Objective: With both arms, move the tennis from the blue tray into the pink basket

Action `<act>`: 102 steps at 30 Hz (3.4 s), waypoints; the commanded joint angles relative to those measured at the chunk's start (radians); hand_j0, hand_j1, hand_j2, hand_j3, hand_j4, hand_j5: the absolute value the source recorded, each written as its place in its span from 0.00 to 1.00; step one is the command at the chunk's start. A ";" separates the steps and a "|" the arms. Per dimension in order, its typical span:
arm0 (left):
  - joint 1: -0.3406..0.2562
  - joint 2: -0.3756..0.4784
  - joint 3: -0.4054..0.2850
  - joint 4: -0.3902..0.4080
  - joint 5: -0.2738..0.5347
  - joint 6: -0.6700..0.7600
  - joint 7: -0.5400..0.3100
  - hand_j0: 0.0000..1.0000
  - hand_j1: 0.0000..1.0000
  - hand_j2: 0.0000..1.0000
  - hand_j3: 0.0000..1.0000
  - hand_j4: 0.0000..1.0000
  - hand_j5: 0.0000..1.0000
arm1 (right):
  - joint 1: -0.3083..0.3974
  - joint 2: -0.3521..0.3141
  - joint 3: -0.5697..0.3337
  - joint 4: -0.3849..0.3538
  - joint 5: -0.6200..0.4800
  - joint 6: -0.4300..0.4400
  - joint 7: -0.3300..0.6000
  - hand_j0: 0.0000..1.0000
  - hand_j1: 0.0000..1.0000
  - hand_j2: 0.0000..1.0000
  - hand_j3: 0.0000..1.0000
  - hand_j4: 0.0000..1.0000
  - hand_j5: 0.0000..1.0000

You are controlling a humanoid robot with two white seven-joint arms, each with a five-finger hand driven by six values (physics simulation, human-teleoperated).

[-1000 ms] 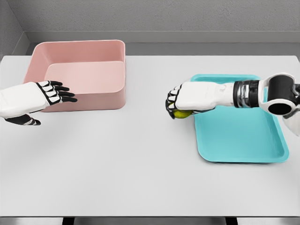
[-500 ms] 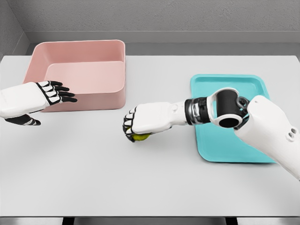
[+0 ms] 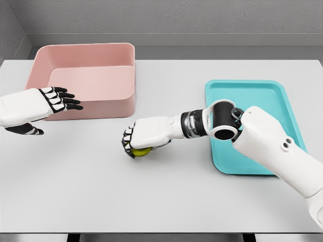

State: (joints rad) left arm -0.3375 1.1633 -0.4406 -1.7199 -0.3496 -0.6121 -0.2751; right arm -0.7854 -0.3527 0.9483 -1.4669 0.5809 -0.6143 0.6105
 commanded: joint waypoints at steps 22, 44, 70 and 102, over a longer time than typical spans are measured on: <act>0.000 -0.010 -0.007 -0.004 0.003 0.001 0.001 1.00 1.00 1.00 1.00 1.00 1.00 | 0.006 -0.052 -0.080 -0.010 -0.012 0.003 0.000 0.99 0.99 0.99 0.99 0.99 0.99; -0.074 -0.212 -0.148 -0.050 -0.201 0.001 -0.021 1.00 1.00 1.00 1.00 1.00 1.00 | 0.680 -0.212 -1.092 -0.263 -0.360 0.003 0.000 1.00 1.00 1.00 1.00 1.00 1.00; -0.367 -0.336 -0.523 -0.018 -0.163 0.001 -0.018 1.00 1.00 1.00 1.00 1.00 1.00 | 0.729 -0.210 -1.183 -0.250 -0.366 0.003 0.000 1.00 1.00 1.00 1.00 1.00 1.00; -0.446 -0.429 -0.658 0.117 -0.154 0.001 -0.018 1.00 1.00 1.00 1.00 1.00 1.00 | 0.727 -0.210 -1.185 -0.251 -0.375 0.003 0.000 1.00 1.00 1.00 1.00 1.00 1.00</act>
State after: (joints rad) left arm -0.7839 0.7396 -1.0943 -1.6122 -0.5092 -0.6122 -0.2936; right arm -0.0583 -0.5623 -0.2358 -1.7176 0.2128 -0.6139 0.6114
